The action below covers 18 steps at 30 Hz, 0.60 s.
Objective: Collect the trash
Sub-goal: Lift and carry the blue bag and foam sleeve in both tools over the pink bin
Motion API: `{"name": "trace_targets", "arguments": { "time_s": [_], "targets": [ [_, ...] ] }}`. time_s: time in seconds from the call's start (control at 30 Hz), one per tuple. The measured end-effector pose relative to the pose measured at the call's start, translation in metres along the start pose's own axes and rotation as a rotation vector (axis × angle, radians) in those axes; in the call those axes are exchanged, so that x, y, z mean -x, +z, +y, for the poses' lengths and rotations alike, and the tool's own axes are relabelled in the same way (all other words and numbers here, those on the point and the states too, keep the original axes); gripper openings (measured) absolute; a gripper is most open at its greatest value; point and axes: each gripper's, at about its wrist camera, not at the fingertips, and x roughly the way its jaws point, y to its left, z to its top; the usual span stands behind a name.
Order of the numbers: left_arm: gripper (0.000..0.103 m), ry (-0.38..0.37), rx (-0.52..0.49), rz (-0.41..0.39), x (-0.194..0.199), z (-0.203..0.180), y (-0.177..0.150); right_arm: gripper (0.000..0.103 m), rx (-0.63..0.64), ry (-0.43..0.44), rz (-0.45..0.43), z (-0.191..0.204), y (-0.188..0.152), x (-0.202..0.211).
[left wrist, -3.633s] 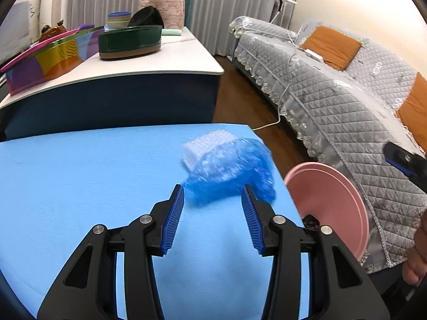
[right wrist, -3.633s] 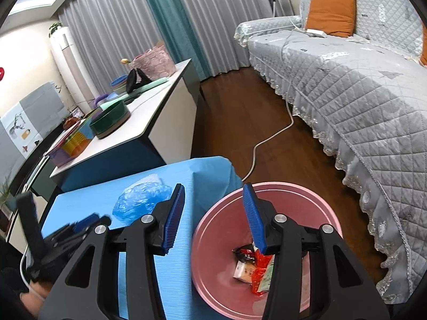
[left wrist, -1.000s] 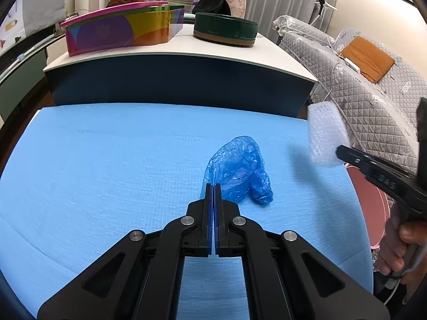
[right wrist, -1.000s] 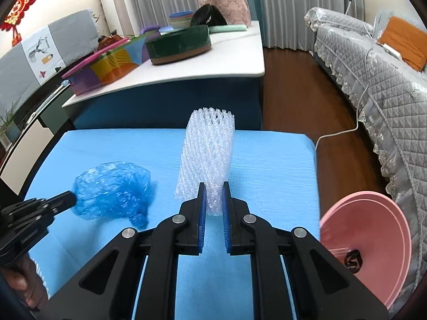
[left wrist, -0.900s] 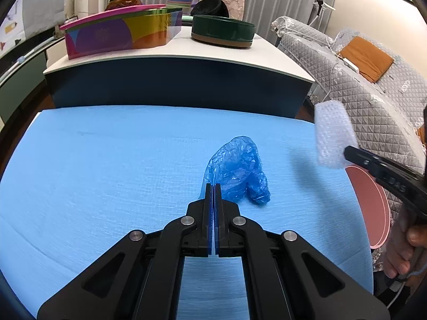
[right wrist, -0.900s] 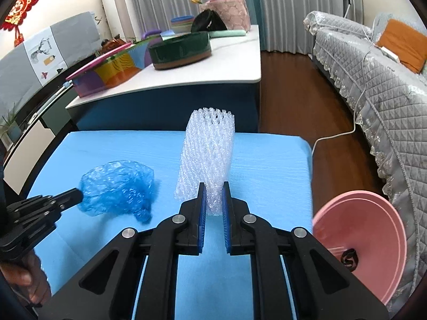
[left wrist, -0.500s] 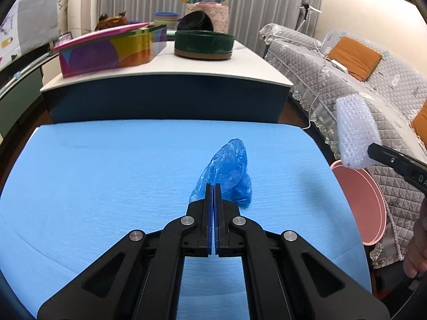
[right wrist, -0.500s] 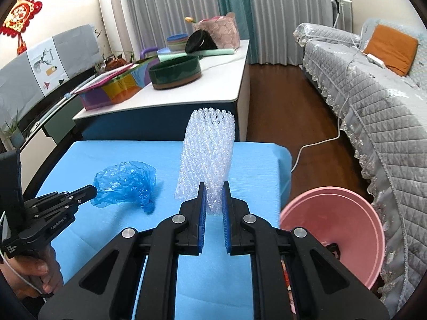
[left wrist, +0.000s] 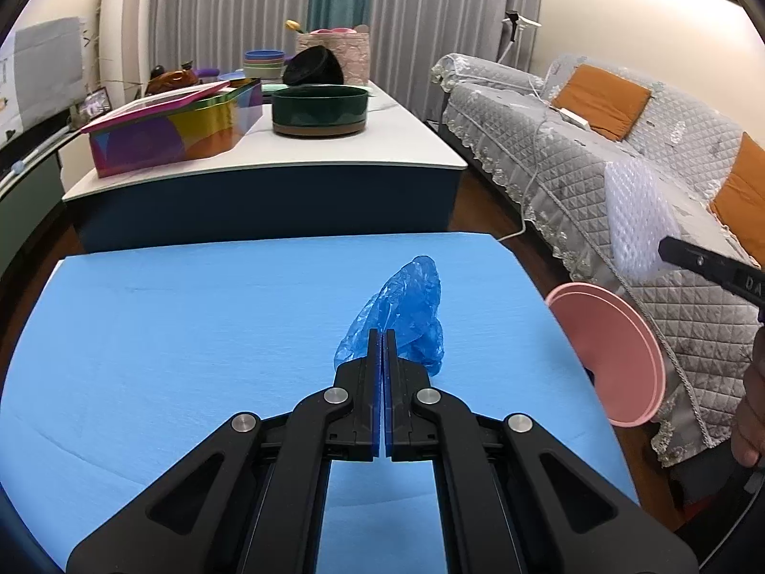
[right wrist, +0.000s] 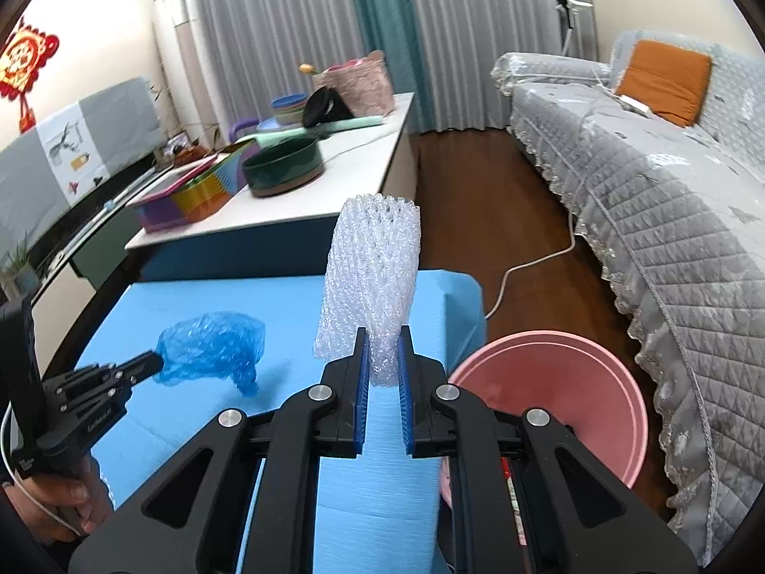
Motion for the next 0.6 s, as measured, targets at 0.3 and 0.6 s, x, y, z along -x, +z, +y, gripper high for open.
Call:
{"name": "trace_targets", "arguments": {
  "time_s": [0.3, 0.6],
  "targets": [
    [0.0, -0.051, -0.038, 0.0, 0.008, -0.031, 0.015, 0.012, -0.085, -0.059, -0.033, -0.041, 0.005, 0.023],
    [0.0, -0.11, -0.084, 0.007, -0.003, -0.074, 0.027, 0.012, -0.14, -0.118, -0.049, -0.084, 0.0, 0.038]
  ]
}}
